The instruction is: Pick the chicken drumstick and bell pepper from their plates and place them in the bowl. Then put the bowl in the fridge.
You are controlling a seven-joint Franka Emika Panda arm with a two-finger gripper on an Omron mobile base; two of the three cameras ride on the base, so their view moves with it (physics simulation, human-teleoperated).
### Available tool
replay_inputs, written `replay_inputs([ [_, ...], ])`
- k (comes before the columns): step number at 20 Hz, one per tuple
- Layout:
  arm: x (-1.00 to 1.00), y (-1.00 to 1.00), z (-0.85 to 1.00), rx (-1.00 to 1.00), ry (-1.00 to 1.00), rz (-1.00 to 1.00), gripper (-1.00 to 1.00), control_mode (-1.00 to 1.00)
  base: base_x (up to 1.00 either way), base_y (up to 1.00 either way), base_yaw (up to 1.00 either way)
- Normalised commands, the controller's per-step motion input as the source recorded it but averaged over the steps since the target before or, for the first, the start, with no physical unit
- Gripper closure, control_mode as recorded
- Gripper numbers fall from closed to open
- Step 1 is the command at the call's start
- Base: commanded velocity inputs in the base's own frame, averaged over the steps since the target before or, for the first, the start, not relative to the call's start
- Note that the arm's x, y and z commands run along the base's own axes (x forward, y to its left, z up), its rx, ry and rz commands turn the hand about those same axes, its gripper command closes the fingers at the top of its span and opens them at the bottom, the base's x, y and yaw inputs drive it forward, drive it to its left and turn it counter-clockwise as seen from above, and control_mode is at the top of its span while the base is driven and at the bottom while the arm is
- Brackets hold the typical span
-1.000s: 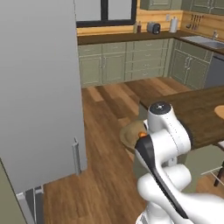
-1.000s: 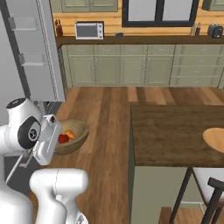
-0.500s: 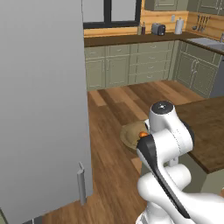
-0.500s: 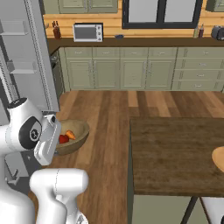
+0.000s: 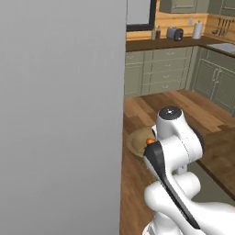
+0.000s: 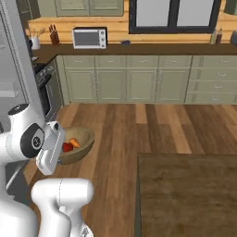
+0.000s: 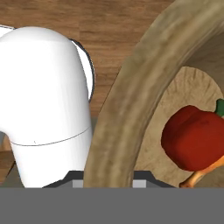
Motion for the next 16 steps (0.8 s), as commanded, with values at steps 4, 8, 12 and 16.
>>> replay_inputs([
  [4,0.00,0.00,0.00,0.00,0.00,0.00,1.00,1.00,0.93,-0.06,0.00],
  [8,0.00,0.00,0.00,0.00,0.00,0.00,1.00,1.00,0.74,-0.06,0.01],
  [12,0.00,0.00,0.00,0.00,0.00,0.00,1.00,1.00,0.45,0.00,0.05],
  [16,0.00,0.00,0.00,0.00,0.00,0.00,1.00,1.00,0.34,0.00,0.09],
])
